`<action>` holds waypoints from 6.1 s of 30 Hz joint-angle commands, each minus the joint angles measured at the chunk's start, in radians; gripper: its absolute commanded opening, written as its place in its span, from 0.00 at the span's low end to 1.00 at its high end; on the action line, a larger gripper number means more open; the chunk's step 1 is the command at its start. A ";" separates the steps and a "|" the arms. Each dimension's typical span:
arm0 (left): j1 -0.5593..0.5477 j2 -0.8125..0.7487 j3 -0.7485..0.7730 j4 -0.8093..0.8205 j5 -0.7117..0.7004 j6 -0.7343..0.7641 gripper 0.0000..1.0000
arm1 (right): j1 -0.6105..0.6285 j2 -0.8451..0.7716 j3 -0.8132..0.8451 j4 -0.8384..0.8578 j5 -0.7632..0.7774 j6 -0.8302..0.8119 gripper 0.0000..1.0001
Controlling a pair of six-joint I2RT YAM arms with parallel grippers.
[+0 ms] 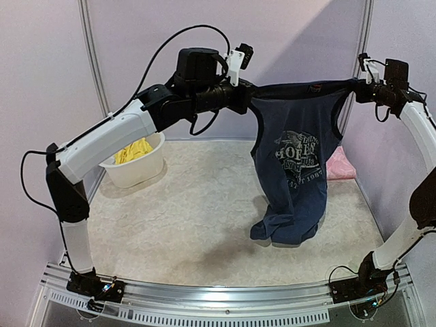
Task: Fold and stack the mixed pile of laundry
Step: Flatten out the crumpled tank top at the center of the board, then pick up the flattened tank top from the center of the board.
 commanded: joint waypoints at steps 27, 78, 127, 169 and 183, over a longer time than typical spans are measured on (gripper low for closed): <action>-0.380 -0.201 -0.044 0.170 -0.137 -0.036 0.00 | 0.087 0.012 0.323 0.017 -0.286 0.054 0.00; 0.326 0.058 -0.396 -0.265 0.287 -0.155 0.66 | 0.118 0.131 -0.394 -0.410 -0.202 -0.180 0.53; 0.446 0.580 0.018 -0.549 0.606 -0.003 0.27 | 0.067 0.221 -0.477 -0.426 -0.259 -0.202 0.54; 0.462 0.465 0.049 -0.491 0.585 -0.055 0.00 | 0.065 0.461 -0.290 -0.540 -0.190 -0.272 0.00; 0.449 0.060 -0.089 -0.268 0.483 -0.101 0.00 | 0.056 0.066 -0.035 -0.509 -0.094 -0.221 0.00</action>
